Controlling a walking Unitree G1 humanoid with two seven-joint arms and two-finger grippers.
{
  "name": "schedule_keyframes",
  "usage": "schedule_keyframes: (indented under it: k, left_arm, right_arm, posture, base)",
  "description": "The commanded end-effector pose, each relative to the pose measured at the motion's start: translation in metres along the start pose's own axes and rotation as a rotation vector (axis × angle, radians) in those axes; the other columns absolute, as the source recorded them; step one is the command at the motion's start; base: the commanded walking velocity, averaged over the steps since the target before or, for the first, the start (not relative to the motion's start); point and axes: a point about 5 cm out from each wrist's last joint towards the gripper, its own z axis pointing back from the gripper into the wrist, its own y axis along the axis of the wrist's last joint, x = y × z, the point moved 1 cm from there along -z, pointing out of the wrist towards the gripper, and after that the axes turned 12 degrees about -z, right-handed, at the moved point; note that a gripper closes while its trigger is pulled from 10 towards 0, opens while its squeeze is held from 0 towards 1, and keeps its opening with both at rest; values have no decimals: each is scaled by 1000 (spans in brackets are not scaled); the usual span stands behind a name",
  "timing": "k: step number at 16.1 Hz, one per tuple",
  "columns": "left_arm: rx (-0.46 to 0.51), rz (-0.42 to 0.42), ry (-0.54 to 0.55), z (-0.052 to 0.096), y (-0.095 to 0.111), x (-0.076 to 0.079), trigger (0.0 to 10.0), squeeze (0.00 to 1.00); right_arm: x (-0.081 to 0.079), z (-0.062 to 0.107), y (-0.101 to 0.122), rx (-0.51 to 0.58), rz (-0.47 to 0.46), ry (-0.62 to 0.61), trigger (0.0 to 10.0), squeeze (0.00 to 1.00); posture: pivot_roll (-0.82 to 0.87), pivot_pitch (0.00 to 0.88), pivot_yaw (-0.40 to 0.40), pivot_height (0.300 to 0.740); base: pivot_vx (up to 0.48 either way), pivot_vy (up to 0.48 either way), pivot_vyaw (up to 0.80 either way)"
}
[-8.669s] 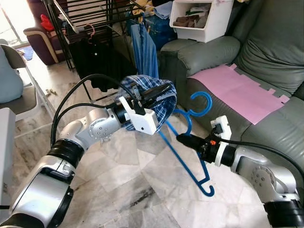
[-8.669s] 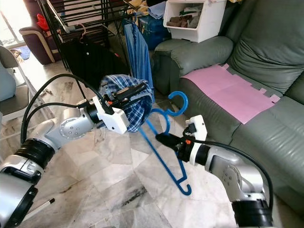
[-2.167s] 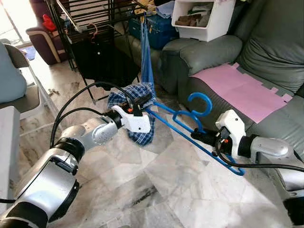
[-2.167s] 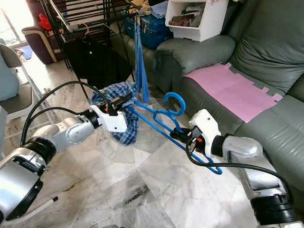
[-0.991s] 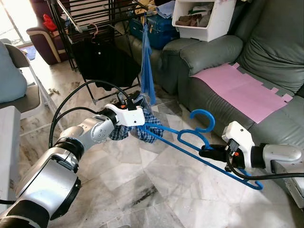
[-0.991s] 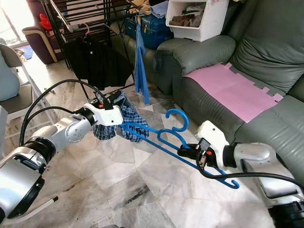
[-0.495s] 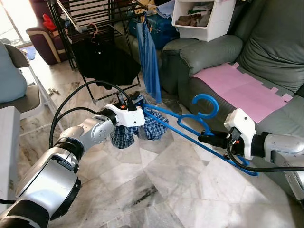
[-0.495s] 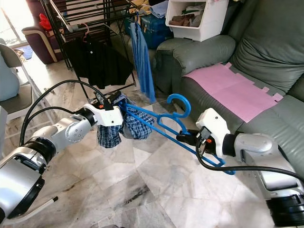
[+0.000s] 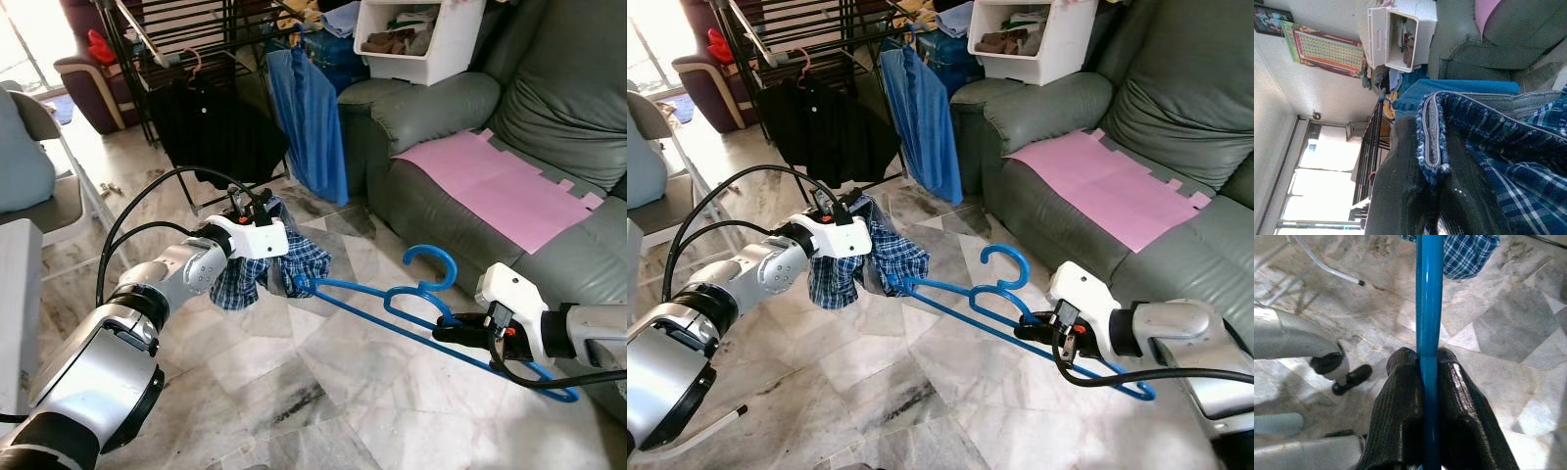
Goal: Hang hanger
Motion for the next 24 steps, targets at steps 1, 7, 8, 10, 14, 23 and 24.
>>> schedule_keyframes:
  k: [1,7,8,10,14,23,24]
  left_arm:
    - [-19,-4,-1,1,-6,-4,10000,0]
    - [24,-15,-15,4,-3,1,10000,0]
    - [35,-16,-12,4,-1,1,10000,0]
    - [83,-15,22,3,5,-3,10000,0]
    - [92,-14,32,0,9,-6,10000,0]
    - [102,-2,41,-2,11,-9,10000,0]
    - [104,1,42,-2,11,-9,10000,0]
  right_arm:
    - [9,4,14,59,52,-74,10000,0]
    - [21,-1,34,167,130,-188,10000,0]
    - [22,-2,34,174,130,-188,10000,0]
    - [20,-7,34,182,123,-173,10000,0]
    - [10,-16,32,184,101,-105,10000,0]
    - [1,-19,21,136,68,-41,10000,0]
    - [1,-20,22,140,63,-45,10000,0]
  posture:
    - [-195,0,77,740]
    - [-193,0,78,740]
    - [-194,0,78,740]
    - [-194,0,78,740]
    - [-191,0,78,740]
    - [-191,0,79,740]
    - [-191,0,79,740]
  base:
    - [0,0,0]
    - [0,0,0]
    - [0,0,0]
    - [0,0,0]
    - [0,0,0]
    - [0,0,0]
    - [0,0,0]
